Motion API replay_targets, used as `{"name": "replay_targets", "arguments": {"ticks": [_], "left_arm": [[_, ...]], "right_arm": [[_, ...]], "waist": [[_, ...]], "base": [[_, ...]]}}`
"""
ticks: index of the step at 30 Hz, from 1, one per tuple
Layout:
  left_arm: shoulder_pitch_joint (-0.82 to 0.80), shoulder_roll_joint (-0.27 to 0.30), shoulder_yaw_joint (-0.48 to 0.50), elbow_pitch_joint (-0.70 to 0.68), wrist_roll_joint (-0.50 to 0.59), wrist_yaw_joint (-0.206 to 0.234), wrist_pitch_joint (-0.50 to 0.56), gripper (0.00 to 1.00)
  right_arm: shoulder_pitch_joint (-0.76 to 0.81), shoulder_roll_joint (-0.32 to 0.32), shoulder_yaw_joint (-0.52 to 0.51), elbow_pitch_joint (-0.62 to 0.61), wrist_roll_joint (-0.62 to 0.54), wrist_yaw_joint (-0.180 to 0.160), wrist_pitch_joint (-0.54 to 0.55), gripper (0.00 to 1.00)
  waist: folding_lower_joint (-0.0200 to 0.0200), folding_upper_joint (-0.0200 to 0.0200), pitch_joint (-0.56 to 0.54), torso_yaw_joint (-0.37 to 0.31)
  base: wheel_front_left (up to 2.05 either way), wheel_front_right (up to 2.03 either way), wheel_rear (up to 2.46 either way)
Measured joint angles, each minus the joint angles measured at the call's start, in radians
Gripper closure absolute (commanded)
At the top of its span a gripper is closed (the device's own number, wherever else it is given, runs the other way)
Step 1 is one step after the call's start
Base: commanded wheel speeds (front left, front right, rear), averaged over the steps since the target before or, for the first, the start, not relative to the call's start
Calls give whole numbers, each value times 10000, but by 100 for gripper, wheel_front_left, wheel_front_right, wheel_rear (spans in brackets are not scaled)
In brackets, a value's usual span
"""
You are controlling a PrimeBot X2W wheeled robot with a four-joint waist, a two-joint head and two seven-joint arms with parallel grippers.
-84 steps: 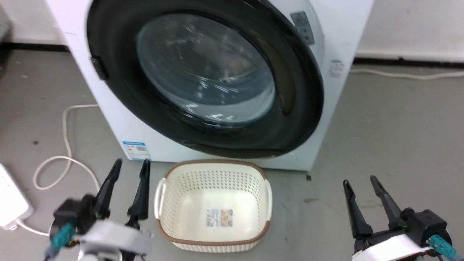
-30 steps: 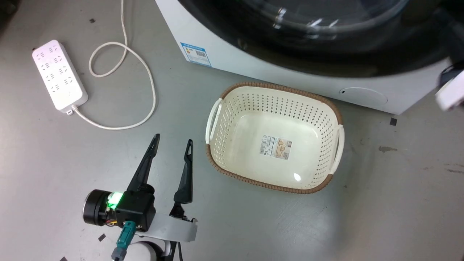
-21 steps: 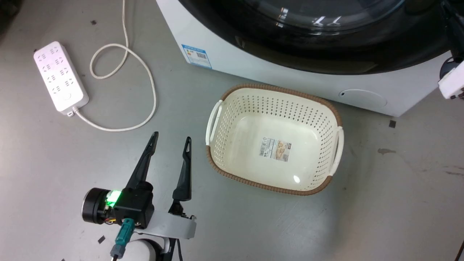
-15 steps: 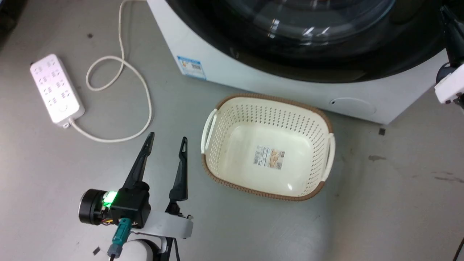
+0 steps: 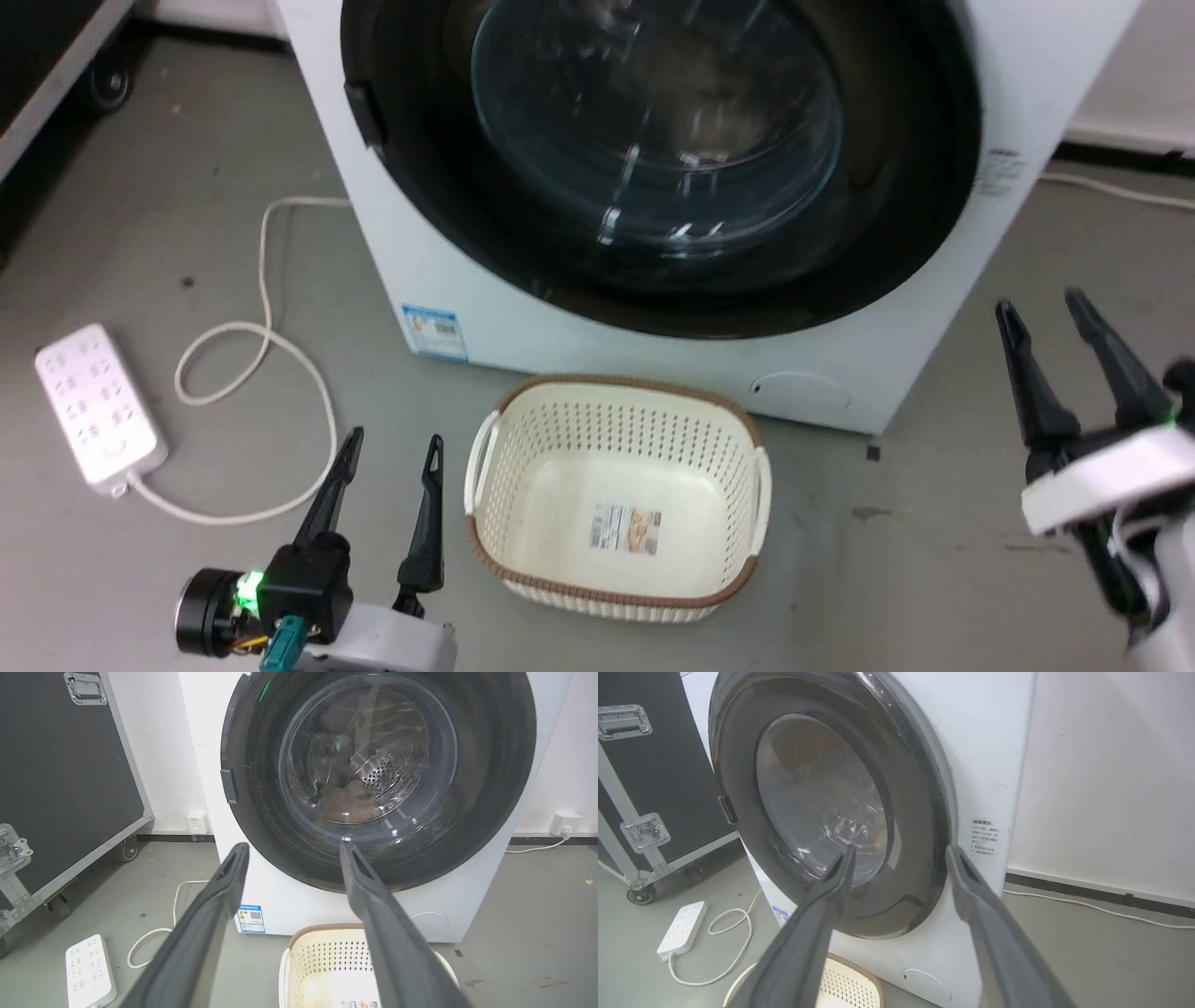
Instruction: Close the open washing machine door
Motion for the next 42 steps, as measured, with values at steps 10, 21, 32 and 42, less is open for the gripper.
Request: {"name": "replay_targets", "arguments": {"ticks": [10, 21, 32, 42], "left_arm": [[746, 48, 105, 374, -48, -182, 0, 0], [843, 10, 140, 575, -44, -359, 0, 0], [840, -10, 132, 694, -73, -454, 104, 100], [837, -35, 203, 640, -15, -447, 284, 100]], "right_arm": [[3027, 2364, -1446, -1881, -2903, -2, 0, 0], [4230, 3120, -1839, -2497, -3638, 0, 0, 0], [4228, 3129, -1785, -2500, -3532, 0, 86, 100], [4220, 3129, -1751, -2545, -3563, 0, 274, 100]], "waist": [[0, 0, -890, -557], [2, 0, -1123, -861], [3, 0, -1147, -882], [3, 0, -1133, -901]], "base": [[0, 0, 0], [0, 0, 0], [0, 0, 0], [0, 0, 0]]}}
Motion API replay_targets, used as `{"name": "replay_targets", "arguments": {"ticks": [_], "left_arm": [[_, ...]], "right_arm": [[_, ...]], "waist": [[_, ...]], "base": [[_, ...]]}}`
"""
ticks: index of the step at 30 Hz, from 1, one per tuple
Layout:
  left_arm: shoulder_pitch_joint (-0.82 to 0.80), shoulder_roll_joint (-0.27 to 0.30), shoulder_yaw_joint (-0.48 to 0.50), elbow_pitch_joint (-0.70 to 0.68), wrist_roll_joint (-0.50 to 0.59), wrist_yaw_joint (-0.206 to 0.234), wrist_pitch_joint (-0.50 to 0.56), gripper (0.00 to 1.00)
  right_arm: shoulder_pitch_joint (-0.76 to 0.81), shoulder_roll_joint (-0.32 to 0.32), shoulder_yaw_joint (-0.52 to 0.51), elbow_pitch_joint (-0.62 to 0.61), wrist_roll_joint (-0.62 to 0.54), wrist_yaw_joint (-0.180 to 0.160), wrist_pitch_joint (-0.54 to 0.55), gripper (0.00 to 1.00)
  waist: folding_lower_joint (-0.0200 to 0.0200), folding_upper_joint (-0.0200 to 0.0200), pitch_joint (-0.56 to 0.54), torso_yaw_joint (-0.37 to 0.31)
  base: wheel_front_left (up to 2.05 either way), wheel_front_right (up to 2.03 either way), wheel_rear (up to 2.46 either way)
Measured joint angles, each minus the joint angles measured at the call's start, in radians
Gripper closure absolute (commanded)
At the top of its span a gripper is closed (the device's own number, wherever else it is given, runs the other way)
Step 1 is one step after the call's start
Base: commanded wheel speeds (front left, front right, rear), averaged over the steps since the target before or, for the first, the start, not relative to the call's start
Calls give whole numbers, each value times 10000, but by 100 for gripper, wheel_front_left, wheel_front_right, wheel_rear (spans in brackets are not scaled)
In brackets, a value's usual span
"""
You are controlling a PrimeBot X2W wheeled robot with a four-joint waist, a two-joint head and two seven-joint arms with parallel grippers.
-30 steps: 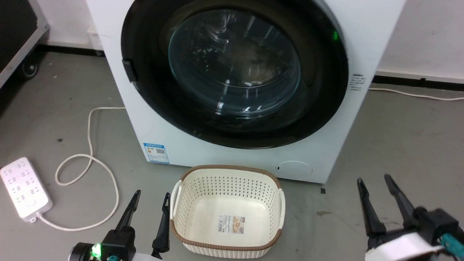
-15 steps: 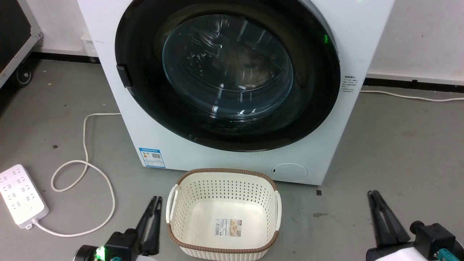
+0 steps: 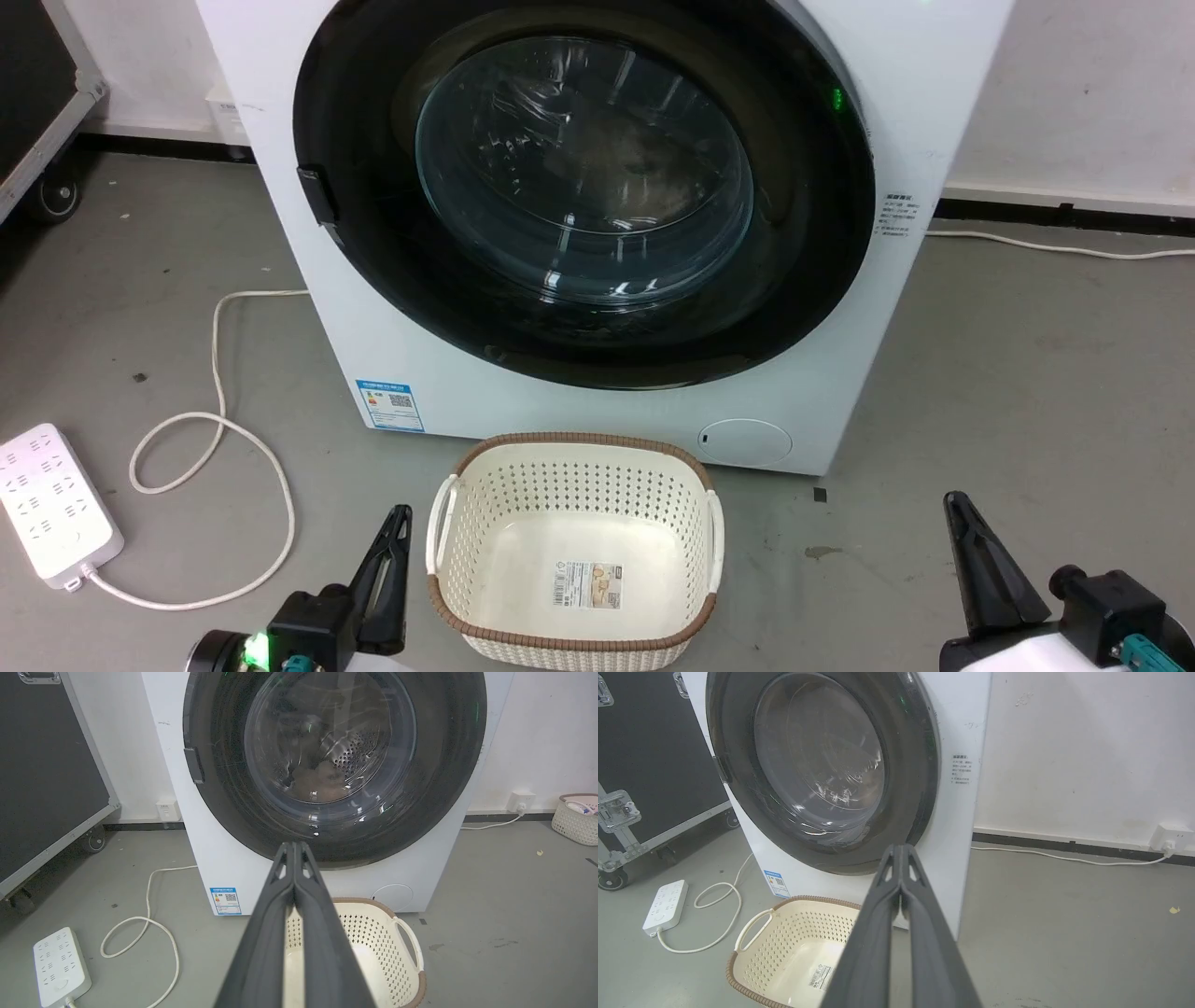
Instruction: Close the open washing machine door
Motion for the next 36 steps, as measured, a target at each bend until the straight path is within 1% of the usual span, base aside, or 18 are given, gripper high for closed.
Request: {"name": "replay_targets", "arguments": {"ticks": [36], "left_arm": [[-118, -176, 320, -267, 180, 90, 717, 100]], "right_arm": [[-48, 2, 117, -322, -286, 0, 713, 100]], "waist": [[0, 0, 50, -67]], "base": [[0, 0, 0]]}}
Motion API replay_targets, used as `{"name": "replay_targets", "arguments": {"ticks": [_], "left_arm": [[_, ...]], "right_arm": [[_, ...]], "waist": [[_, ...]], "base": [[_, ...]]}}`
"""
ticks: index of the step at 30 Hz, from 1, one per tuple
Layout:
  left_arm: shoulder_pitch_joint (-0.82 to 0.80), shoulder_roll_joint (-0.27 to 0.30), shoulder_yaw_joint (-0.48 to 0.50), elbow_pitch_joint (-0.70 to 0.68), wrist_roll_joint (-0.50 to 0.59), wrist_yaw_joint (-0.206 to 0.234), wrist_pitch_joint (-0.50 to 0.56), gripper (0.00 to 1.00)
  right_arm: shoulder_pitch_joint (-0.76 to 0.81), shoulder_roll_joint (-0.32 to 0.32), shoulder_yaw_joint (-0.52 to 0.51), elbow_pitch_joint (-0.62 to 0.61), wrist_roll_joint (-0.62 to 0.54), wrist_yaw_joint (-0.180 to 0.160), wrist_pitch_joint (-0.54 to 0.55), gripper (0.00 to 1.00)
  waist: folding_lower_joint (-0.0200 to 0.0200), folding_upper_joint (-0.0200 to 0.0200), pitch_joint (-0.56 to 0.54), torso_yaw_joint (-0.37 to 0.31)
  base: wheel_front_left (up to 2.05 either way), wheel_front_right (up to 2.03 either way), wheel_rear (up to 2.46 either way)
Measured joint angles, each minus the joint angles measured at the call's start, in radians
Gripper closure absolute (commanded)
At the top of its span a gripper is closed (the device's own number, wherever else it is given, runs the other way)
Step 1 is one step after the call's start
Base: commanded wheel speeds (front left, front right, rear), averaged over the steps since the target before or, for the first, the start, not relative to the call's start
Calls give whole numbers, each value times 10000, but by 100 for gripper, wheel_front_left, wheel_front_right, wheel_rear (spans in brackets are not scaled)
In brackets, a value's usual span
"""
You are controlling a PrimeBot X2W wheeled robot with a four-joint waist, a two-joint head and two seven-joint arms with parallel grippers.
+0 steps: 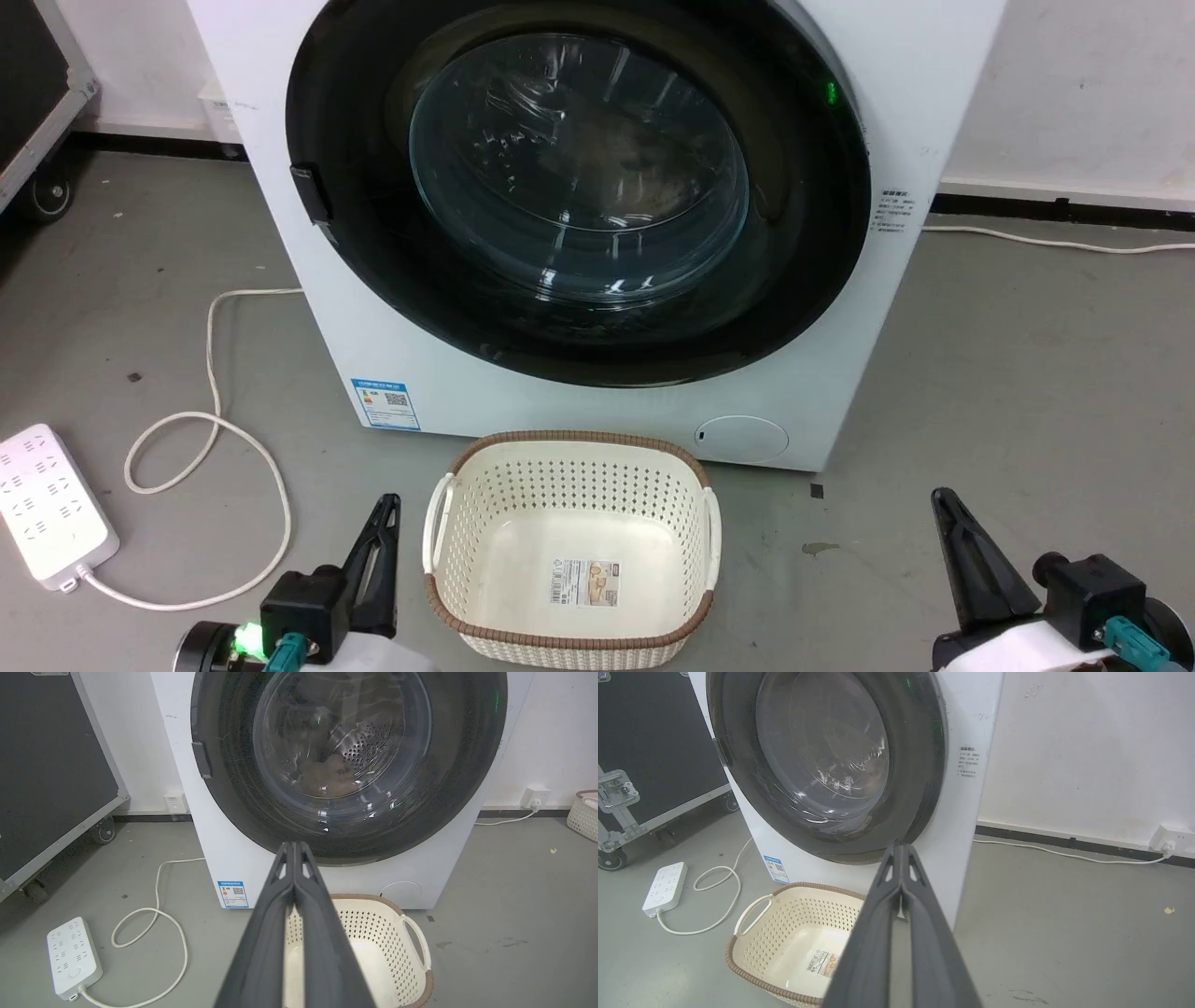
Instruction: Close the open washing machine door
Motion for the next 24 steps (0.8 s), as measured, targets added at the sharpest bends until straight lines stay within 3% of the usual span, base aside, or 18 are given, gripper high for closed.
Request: {"name": "replay_targets", "arguments": {"ticks": [24], "left_arm": [[-66, -90, 219, -184, 171, 12, 487, 100]], "right_arm": [[-120, 0, 73, -207, -201, 0, 512, 100]], "waist": [[0, 0, 33, -44]], "base": [[0, 0, 0]]}}
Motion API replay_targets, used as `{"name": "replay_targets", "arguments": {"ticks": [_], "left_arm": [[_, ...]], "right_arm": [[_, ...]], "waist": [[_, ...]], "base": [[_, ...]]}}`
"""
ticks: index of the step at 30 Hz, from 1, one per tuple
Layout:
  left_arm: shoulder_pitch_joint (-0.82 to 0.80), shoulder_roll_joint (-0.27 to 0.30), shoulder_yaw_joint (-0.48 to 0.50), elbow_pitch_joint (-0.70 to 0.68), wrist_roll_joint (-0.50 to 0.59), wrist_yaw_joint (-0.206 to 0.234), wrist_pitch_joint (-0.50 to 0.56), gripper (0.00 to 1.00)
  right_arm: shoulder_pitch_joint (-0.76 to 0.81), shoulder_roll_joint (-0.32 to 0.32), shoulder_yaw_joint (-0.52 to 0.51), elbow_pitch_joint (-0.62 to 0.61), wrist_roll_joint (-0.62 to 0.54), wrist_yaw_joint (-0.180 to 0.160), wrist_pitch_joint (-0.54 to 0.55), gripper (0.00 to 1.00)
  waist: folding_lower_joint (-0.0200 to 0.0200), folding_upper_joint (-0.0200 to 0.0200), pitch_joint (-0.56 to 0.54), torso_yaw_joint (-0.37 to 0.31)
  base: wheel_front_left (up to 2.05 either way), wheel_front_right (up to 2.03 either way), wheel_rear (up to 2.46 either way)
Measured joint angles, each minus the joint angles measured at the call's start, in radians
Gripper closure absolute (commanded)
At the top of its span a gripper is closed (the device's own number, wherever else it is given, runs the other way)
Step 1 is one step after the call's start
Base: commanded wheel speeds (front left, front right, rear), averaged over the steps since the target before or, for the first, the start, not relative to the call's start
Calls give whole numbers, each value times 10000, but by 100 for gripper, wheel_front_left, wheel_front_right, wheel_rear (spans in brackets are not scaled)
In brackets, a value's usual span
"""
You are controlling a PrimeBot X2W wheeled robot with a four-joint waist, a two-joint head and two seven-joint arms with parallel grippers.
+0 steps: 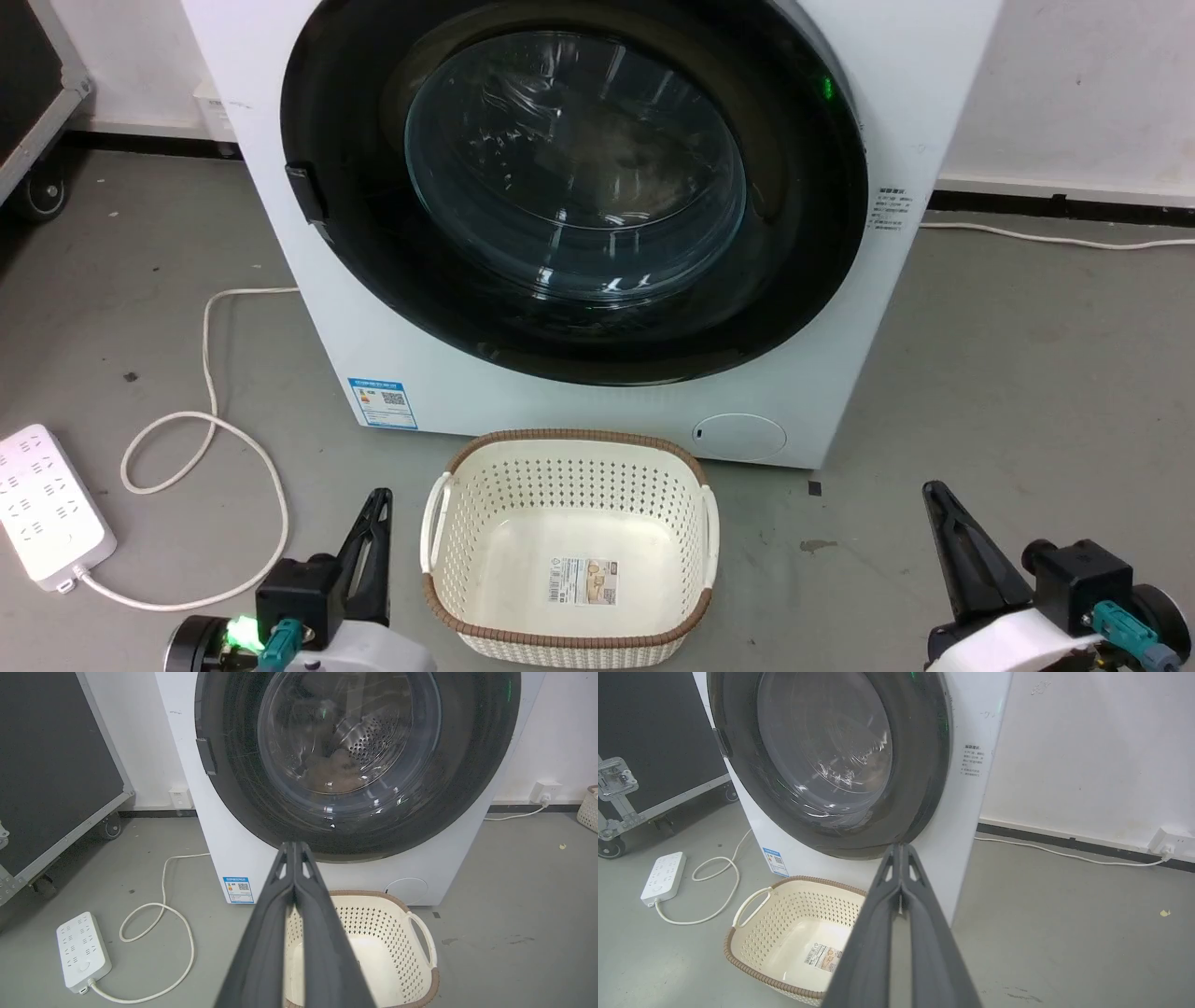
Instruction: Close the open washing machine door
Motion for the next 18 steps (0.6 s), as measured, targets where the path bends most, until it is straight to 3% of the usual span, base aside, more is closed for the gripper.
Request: {"name": "replay_targets", "arguments": {"ticks": [18], "left_arm": [[-137, -73, 201, -178, 107, 81, 468, 100]], "right_arm": [[-87, 0, 81, -192, -144, 0, 453, 100]], "waist": [[0, 0, 30, -40]], "base": [[0, 0, 0]]}}
